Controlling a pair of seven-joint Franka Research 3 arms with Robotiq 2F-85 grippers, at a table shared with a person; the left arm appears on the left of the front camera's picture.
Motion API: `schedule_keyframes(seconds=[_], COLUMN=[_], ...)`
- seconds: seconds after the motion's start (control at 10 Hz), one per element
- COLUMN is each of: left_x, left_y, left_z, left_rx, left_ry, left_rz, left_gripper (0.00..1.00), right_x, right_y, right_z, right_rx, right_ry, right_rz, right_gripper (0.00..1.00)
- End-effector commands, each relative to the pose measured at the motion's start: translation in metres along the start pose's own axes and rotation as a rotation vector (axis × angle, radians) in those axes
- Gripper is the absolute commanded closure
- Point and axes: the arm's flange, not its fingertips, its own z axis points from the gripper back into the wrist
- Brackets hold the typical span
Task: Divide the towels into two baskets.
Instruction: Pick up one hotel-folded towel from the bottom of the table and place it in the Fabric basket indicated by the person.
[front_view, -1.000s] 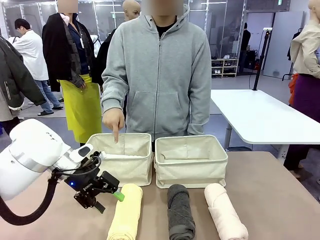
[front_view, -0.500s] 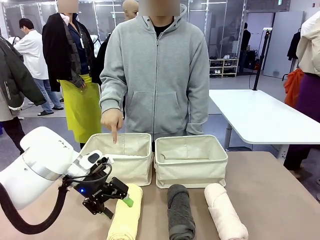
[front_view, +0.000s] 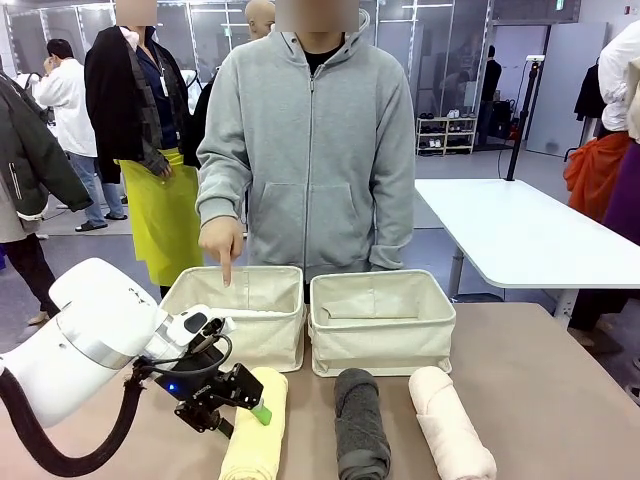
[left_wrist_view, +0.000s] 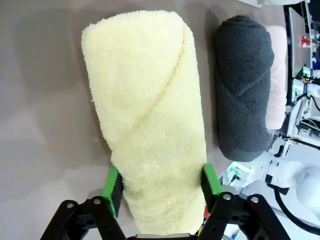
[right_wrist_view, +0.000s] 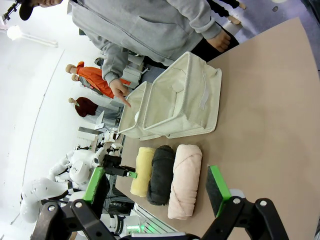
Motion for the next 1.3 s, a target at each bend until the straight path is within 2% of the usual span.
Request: schedule_keyframes(seconds=[0.0,0.1,0.2,0.3,0.4,0.6,1.0,1.1,1.2], left_x=[-0.005,-0.005,-0.005,-0.004,-0.002,-0.001,0.007,0.007,0.008], left_y=[0.003,0.003,0.003,0.003,0.003,0.004,-0.025,-0.032,-0.037], left_z=[-0.007,-0.006,-0.004,-0.002,0.001,0.014,0.072,0.086,0.1], left_rx=[0.006,0.008,0.006,0.006,-0.004,-0.009,-0.009,0.002,0.006], left_ry=[-0.023,-0.026,-0.029,-0.036,-0.037,-0.036,-0.019,-0.013,0.039], left_rz=[-0.025,-0.026,-0.028,-0.029,-0.033,-0.04,-0.09,-0.118,-0.191], left_gripper=[0.43,0.58,0.63,0.78,0.81,0.81,0.81,0.81,0.81], right_x=[-0.001,-0.001,-0.001,-0.001,-0.001,-0.001,-0.001,-0.001,-0.001], right_y=[0.003,0.003,0.003,0.003,0.003,0.003,0.003,0.003,0.003], right_z=[0.001,0.001,0.001,0.001,0.001,0.001,0.001,0.001,0.001], right_rx=[0.014,0.014,0.014,0.014,0.014,0.014,0.014,0.014,0.014], right_ry=[-0.011,-0.011,-0.011,-0.011,-0.011,-0.011,-0.011,-0.011,-0.011], right_rz=[0.01,0.01,0.01,0.01,0.01,0.01,0.01,0.01,0.01], right_gripper=[0.0,0.0,0.0,0.0,0.0,0.0,0.0,0.0,0.0])
